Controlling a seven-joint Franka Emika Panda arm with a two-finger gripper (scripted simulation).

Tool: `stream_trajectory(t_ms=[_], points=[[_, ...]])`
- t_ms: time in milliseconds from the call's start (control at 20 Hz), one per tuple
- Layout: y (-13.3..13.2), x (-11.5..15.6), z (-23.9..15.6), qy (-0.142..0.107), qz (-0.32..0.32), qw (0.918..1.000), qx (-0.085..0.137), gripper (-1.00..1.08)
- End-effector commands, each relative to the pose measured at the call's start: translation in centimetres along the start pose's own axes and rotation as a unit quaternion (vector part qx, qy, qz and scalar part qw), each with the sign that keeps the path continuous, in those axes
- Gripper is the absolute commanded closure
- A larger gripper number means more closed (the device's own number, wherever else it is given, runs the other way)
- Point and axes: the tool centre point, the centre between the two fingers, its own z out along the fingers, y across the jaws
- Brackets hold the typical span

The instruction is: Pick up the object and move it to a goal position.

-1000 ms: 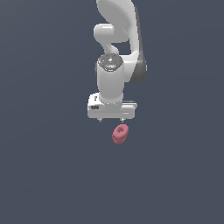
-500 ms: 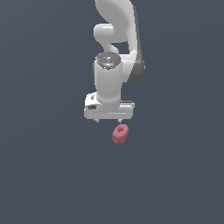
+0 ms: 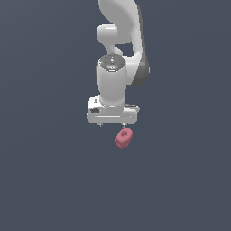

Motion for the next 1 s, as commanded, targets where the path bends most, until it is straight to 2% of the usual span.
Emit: stream_trajectory(t_ms=[0, 500, 950], points=[[-0.2, 0.0, 0.1, -0.001, 0.011, 0.9999, 0.001, -0.92], [-1.6, 0.1, 1.2, -0.005, 0.095, 0.9954, 0.004, -0.92], [-3.4, 0.1, 2.6, -0.012, 0.205, 0.9787, 0.005, -0.92]])
